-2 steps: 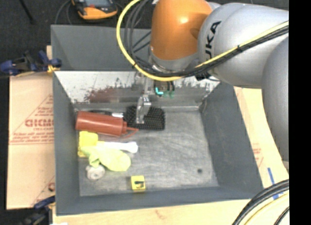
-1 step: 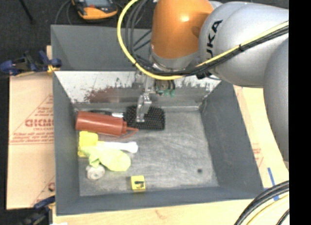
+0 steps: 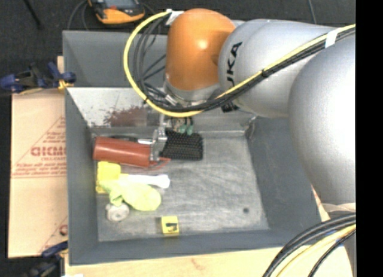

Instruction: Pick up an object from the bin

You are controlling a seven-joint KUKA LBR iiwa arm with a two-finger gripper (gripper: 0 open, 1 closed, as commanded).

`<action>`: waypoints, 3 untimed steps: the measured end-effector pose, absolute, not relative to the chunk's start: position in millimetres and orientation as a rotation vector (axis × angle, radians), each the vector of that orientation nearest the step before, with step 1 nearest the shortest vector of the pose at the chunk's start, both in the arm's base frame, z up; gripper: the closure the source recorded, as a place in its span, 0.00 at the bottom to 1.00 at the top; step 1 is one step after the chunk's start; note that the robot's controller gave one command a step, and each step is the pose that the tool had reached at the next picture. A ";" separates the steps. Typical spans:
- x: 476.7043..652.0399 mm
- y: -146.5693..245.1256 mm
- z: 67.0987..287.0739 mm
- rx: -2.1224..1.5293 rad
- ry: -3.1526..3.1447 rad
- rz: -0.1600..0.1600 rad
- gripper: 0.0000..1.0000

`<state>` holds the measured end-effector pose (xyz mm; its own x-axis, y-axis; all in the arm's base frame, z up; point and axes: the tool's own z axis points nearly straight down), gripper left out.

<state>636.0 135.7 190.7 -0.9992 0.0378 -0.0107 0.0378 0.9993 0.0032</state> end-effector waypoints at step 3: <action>641.1 129.7 83.5 0.214 3.123 0.006 1.00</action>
Offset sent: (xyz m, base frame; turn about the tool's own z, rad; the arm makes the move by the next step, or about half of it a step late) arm -0.0017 -0.0065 -0.1207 0.0994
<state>641.1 129.7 83.5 -0.9906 0.1365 -0.0111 0.1364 0.9906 0.0048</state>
